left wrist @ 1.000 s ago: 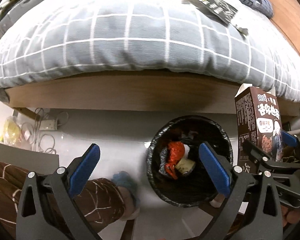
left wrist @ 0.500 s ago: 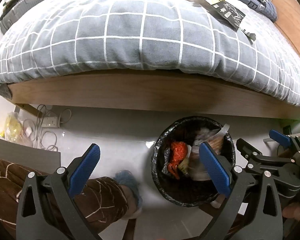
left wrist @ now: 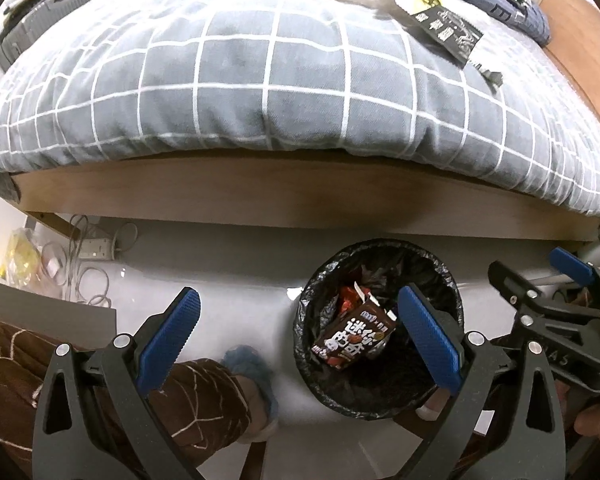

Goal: Collect trash
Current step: 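Move both open tools back over the trash on the bed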

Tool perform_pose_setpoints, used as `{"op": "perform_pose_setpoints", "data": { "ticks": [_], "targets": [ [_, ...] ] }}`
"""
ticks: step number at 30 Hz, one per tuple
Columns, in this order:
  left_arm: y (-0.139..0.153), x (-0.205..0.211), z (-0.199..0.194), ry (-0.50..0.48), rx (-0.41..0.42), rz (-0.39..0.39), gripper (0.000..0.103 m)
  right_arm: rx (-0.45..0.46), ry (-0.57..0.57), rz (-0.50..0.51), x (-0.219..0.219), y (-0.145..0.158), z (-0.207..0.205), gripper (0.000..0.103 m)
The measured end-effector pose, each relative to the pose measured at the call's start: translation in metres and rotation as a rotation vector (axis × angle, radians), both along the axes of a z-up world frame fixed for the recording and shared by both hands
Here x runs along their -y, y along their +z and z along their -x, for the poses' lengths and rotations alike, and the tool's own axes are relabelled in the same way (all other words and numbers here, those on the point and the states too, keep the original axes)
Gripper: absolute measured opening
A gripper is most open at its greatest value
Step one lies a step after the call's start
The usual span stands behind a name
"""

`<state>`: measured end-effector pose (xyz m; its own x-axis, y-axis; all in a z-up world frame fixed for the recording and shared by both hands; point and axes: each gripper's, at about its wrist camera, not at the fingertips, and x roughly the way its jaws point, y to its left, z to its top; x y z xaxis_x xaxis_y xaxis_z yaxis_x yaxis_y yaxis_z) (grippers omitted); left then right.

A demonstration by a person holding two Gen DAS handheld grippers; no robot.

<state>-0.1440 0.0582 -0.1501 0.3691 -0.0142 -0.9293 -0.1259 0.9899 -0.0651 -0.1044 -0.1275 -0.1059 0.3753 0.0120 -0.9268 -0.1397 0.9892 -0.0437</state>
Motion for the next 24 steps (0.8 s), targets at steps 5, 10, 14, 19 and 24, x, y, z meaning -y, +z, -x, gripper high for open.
{"op": "perform_pose_setpoints", "data": {
  "ticks": [5, 10, 14, 19, 24],
  "targets": [
    [0.012, 0.002, 0.000, 0.000, 0.034, 0.010, 0.097, 0.073, -0.019, -0.003, 0.011, 0.019, 0.000, 0.096],
    [0.027, 0.002, -0.001, 0.009, 0.083, 0.022, 0.097, 0.149, -0.020, 0.002, 0.015, 0.041, 0.001, 0.096],
    [0.043, 0.002, -0.005, 0.011, 0.122, 0.016, 0.097, 0.187, -0.014, -0.005, 0.018, 0.057, 0.000, 0.096],
    [0.066, -0.003, -0.015, 0.021, 0.169, 0.015, 0.097, 0.243, 0.008, 0.001, 0.019, 0.082, -0.007, 0.096],
    [0.093, -0.013, -0.036, 0.038, 0.217, 0.018, 0.097, 0.300, 0.002, -0.002, 0.028, 0.110, -0.027, 0.096]
  ]
}}
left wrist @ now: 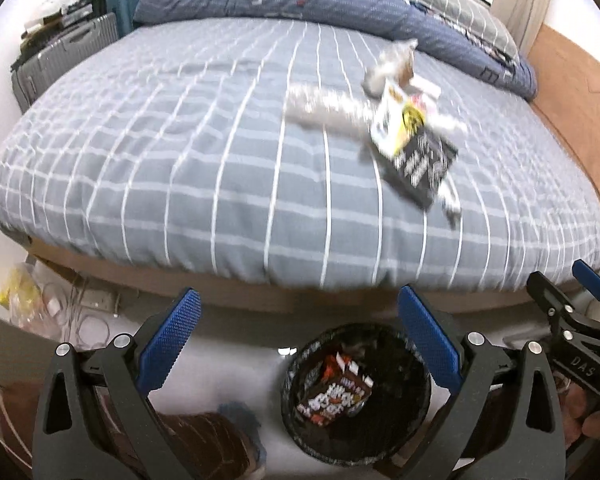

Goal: Collect trash
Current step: 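Move both open tools back over the trash on the bed, then grasp the white cloth pouch with the left tool while the right tool grasps the white box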

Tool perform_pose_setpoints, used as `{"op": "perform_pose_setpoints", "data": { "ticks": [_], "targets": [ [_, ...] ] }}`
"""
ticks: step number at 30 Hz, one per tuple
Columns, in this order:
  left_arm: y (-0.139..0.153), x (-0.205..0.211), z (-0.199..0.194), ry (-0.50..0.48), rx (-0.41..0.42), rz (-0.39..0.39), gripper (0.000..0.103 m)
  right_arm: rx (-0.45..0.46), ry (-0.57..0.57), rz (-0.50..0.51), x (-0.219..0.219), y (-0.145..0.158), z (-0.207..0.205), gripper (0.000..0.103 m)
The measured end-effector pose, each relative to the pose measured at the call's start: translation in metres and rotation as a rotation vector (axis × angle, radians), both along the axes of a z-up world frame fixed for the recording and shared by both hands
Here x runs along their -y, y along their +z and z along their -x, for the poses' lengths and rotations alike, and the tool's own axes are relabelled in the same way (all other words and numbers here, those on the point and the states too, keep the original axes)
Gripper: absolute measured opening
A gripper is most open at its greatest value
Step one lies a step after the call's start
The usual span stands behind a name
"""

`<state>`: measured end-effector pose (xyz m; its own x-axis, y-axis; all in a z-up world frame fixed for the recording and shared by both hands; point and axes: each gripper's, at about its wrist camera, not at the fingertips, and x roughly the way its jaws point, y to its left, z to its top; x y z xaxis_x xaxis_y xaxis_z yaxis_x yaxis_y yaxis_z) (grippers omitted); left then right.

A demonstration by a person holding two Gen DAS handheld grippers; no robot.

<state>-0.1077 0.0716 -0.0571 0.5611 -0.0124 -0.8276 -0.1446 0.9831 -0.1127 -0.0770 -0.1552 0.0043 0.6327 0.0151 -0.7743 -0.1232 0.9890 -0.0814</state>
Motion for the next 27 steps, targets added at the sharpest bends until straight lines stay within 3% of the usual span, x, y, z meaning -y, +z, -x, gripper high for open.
{"op": "perform_pose_setpoints", "data": {
  "ticks": [4, 14, 27],
  "targets": [
    [0.016, -0.005, -0.024, 0.002, 0.023, 0.025, 0.097, 0.026, 0.000, -0.005, 0.005, 0.015, -0.027, 0.096],
    [0.056, 0.018, -0.114, -0.064, 0.107, -0.057, 0.097, 0.092, -0.015, 0.030, 0.013, 0.040, -0.133, 0.096],
    [0.023, 0.076, -0.266, -0.186, 0.063, -0.098, 0.096, 0.050, -0.049, -0.025, 0.037, 0.019, -0.271, 0.094]
  ]
}}
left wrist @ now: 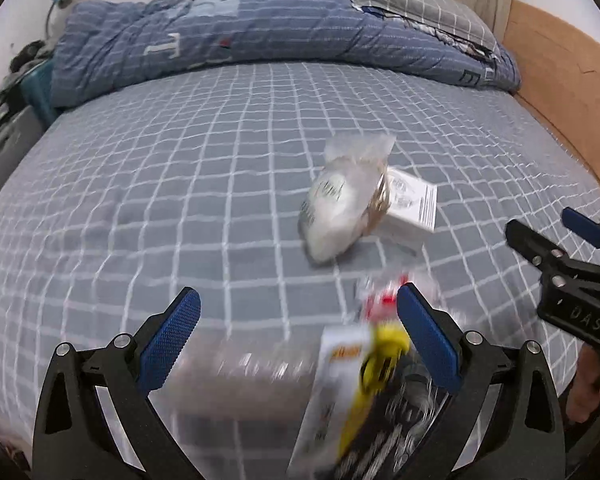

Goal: Collect trash
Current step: 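Grasp the white cloth pouch with the left tool while the right tool grasps the white box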

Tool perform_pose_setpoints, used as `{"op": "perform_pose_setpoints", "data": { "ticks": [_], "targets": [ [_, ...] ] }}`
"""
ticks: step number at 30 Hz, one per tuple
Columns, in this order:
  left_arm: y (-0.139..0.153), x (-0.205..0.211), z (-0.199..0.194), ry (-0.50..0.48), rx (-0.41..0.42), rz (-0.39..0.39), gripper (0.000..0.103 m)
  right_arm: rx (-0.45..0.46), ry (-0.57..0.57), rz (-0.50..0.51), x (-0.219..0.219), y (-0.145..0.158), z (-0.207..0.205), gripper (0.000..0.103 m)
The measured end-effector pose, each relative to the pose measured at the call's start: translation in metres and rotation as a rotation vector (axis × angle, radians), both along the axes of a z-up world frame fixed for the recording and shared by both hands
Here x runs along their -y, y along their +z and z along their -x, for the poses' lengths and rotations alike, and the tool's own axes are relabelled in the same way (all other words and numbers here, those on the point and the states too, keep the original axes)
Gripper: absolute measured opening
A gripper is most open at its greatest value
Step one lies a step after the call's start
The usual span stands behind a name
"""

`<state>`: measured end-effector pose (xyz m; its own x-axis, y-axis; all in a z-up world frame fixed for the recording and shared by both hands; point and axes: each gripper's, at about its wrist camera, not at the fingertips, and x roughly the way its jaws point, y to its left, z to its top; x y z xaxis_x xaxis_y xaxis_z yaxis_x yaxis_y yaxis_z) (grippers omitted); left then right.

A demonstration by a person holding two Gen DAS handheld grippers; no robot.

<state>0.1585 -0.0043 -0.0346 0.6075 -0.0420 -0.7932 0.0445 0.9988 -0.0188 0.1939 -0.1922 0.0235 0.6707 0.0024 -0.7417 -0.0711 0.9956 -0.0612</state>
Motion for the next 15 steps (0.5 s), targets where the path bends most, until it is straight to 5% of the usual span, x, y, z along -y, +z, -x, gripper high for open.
{"op": "perform_pose_setpoints", "data": {
  "ticks": [10, 15],
  "targets": [
    [-0.022, 0.033, -0.067, -0.056, -0.038, -0.007, 0.091, -0.056, -0.022, -0.012, 0.030, -0.013, -0.057, 0.093],
    [-0.041, 0.038, -0.089, -0.054, -0.097, 0.009, 0.080, -0.086, -0.026, -0.025, 0.036, -0.023, -0.067, 0.093]
  ]
}}
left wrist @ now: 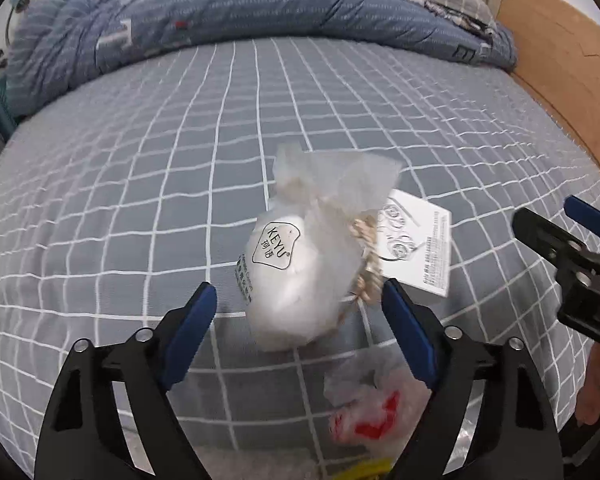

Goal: Collect trash
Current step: 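Grasp the white cloth pouch with the left tool while the right tool grasps the white box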

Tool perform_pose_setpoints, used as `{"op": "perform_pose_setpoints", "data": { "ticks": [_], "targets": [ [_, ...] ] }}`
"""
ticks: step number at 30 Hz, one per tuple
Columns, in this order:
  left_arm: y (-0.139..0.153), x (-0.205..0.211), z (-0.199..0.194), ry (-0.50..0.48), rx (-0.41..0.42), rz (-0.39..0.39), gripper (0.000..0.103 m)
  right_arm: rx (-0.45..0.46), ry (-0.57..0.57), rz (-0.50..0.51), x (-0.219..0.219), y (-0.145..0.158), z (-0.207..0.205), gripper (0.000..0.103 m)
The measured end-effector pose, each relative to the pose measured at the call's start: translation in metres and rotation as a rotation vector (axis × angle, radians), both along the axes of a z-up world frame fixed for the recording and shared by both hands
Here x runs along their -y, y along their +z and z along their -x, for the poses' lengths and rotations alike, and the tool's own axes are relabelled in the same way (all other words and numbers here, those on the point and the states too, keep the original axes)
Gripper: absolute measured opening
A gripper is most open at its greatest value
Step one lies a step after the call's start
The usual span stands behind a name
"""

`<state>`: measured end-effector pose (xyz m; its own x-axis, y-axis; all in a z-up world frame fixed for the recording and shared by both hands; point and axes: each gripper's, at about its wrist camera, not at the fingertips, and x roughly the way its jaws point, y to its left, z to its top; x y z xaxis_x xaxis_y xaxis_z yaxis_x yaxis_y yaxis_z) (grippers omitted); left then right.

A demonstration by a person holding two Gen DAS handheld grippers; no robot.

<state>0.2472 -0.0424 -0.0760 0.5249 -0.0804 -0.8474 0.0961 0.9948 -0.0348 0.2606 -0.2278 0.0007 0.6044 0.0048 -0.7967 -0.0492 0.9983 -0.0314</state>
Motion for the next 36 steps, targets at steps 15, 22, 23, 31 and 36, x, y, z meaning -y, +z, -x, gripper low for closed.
{"op": "perform_pose_setpoints", "data": {
  "ticks": [15, 22, 23, 31, 36],
  "targets": [
    [-0.004, -0.033, -0.010, 0.052, -0.021, 0.024, 0.025, -0.040, 0.091, -0.035, -0.051, -0.007, -0.015, 0.093],
    [0.014, -0.054, 0.005, 0.097, 0.028, 0.031, 0.025, -0.079, 0.073, -0.046, -0.076, -0.017, -0.024, 0.093],
    [0.016, -0.058, 0.006, 0.104, 0.033, 0.038, 0.025, -0.089, 0.074, -0.052, -0.080, -0.020, -0.027, 0.093],
    [0.025, -0.080, 0.018, 0.155, 0.063, 0.067, 0.025, -0.185, 0.063, -0.097, -0.088, -0.032, -0.048, 0.093],
    [0.026, -0.079, 0.022, 0.150, 0.072, 0.049, 0.025, -0.250, 0.065, -0.092, -0.094, -0.041, -0.056, 0.093]
  ]
}}
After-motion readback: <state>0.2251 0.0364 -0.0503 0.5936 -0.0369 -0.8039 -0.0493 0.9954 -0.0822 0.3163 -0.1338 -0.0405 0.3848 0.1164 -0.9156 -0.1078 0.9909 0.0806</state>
